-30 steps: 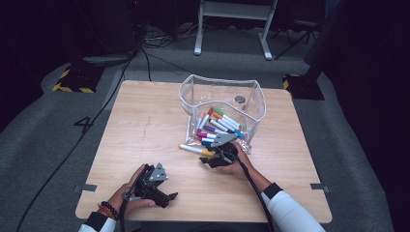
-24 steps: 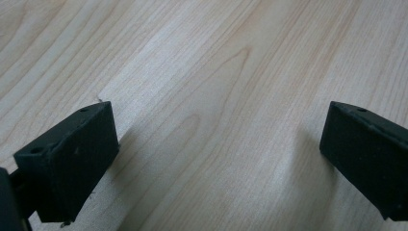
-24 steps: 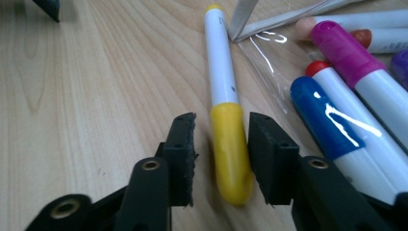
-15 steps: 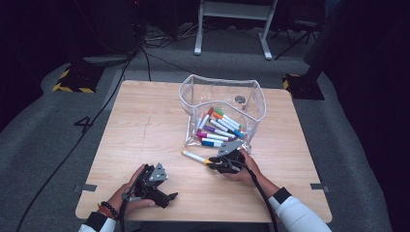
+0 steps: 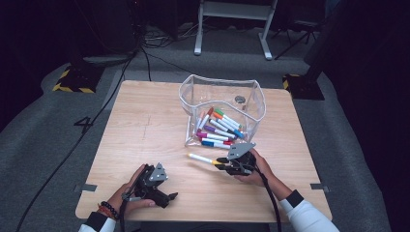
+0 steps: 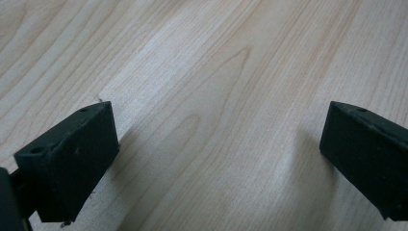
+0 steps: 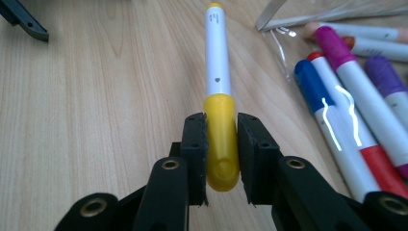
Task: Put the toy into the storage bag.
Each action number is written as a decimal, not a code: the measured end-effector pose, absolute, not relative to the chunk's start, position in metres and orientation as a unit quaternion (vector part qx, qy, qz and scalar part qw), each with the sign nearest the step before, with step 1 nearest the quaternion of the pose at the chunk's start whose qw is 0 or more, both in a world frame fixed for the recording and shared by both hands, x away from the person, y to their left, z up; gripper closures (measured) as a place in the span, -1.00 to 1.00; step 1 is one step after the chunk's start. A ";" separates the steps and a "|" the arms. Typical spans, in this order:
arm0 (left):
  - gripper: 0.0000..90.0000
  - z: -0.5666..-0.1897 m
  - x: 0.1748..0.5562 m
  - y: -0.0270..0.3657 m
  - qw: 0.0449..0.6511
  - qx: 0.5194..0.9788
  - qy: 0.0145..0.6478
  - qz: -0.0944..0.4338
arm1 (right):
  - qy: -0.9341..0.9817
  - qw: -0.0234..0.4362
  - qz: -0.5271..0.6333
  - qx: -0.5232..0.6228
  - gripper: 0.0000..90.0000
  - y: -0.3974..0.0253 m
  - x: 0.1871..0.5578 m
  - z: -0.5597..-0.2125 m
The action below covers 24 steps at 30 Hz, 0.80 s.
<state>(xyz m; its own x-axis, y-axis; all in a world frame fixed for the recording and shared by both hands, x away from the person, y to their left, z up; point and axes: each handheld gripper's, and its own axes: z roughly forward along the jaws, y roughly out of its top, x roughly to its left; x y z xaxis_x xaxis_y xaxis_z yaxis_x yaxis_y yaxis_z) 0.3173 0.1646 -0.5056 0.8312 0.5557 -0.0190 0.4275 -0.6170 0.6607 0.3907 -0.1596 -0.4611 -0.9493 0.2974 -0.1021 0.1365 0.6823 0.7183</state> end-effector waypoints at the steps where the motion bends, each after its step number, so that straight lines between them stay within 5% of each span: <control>1: -1.00 -0.506 0.317 0.165 0.340 0.894 0.275 0.094 | 0.910 0.108 0.384 0.116 0.65 -0.161 0.390 -0.458; 24: -1.00 -0.506 0.318 0.164 0.340 0.894 0.275 0.094 | 0.870 0.194 0.448 0.075 0.65 -0.204 0.375 -0.338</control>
